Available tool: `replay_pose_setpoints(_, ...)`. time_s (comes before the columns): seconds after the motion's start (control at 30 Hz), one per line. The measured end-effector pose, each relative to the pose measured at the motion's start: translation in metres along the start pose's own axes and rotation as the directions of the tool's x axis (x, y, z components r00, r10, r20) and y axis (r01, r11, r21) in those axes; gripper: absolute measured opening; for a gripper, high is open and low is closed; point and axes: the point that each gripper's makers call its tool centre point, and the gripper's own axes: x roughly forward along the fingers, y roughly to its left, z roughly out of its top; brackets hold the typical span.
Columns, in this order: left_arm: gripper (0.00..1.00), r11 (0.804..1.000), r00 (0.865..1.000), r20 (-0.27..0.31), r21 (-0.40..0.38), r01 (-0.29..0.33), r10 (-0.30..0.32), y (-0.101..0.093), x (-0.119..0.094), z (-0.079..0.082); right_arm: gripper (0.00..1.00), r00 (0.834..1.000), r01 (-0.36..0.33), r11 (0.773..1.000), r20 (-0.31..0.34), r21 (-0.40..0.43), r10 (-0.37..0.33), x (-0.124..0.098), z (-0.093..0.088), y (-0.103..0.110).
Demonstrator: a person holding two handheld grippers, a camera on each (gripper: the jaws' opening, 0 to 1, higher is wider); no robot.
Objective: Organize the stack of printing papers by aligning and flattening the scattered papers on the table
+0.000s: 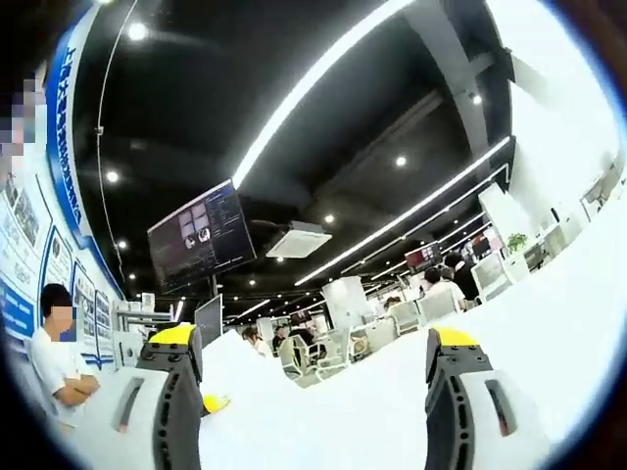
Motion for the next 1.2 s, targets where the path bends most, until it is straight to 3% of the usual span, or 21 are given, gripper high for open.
replay_pose_setpoints(0.23,0.08,1.000,1.000,-0.001,-0.001,0.002,-0.002,-0.002,0.000,0.000,0.90,0.998,0.031,0.998,-0.054,-0.063,-0.034,-0.004,-0.009,-0.006)
replay_pose_setpoints(0.63,0.08,1.000,1.000,-0.003,0.000,0.004,-0.004,-0.005,0.000,-0.001,0.90,0.995,0.068,0.983,-0.063,-0.171,-0.080,-0.020,-0.006,-0.017)
replay_pose_setpoints(1.2,0.08,1.000,1.000,-0.007,0.001,0.007,-0.007,-0.004,0.000,-0.002,0.90,0.986,0.084,0.966,-0.117,-0.245,-0.115,-0.034,-0.009,-0.024)
